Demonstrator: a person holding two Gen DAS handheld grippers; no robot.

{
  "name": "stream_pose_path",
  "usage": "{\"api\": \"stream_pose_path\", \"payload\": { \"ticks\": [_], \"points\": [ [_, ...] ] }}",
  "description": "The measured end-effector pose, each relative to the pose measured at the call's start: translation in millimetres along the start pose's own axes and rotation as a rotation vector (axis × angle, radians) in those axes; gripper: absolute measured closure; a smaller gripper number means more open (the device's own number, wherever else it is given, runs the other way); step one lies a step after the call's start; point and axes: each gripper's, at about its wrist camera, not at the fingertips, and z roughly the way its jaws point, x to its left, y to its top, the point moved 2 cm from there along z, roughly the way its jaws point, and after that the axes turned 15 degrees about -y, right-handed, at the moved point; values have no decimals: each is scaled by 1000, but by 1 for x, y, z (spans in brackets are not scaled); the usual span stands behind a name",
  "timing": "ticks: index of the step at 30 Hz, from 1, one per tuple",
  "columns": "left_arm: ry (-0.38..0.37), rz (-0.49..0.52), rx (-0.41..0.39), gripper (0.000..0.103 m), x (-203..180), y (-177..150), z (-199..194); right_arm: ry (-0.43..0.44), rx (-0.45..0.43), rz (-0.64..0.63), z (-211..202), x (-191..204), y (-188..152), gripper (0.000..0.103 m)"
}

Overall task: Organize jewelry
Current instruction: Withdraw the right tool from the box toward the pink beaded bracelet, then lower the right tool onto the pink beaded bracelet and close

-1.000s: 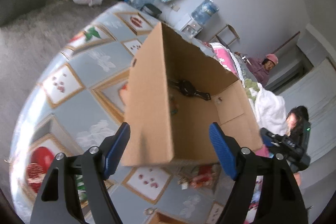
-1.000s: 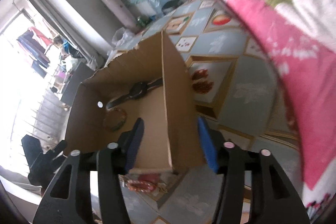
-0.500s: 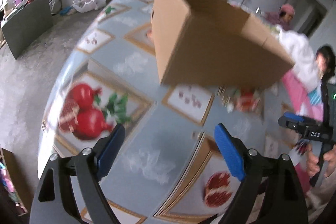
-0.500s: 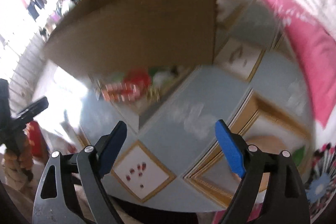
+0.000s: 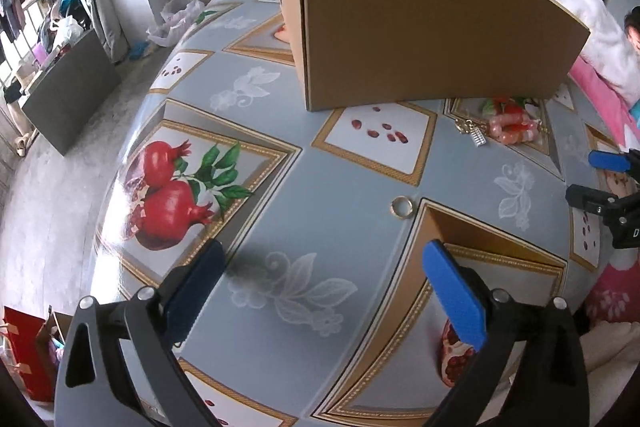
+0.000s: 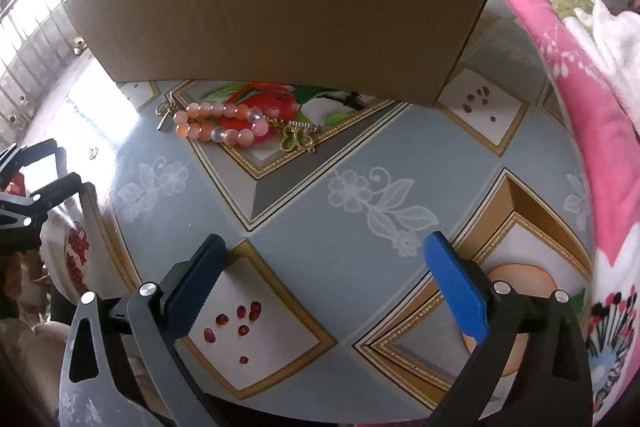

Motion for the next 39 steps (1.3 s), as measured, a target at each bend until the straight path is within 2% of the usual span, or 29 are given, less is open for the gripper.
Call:
{"api": "stream_pose_path", "payload": {
  "ticks": [7, 12, 15, 18, 22, 23, 25, 28, 31, 35, 39],
  "points": [
    [5, -3, 12, 5, -3, 2, -1, 12, -23, -8, -6, 3, -7, 8],
    [6, 3, -4, 5, -4, 0, -2, 25, -9, -7, -9, -2, -11, 8],
    [2, 9, 0, 5, -4, -1, -3, 88, -10, 46, -17, -9, -7, 9],
    [-7, 22, -3, 5, -2, -1, -3, 163, -66, 72, -32, -9, -2, 10],
    [-41, 27, -34, 7, -2, -2, -8, 224, -108, 60, -41, 0, 4, 20],
    [-66, 25, -46, 13, -2, -1, -10, 240, -113, 59, -42, 2, 6, 22],
    [-106, 31, -74, 17, -5, 2, -16, 274, -114, 62, -41, 5, 9, 27],
    [-150, 60, -101, 31, -13, 8, -20, 308, -110, 53, -40, 16, 15, 35],
    [-186, 67, -89, 48, -17, 15, -15, 318, -107, 24, -39, 25, 20, 41],
    [-212, 85, -63, 66, -23, 17, -8, 322, -109, -5, -38, 30, 23, 46],
    [-208, 108, -38, 77, -27, 19, -1, 333, -110, -12, -35, 28, 27, 51]
  ]
}}
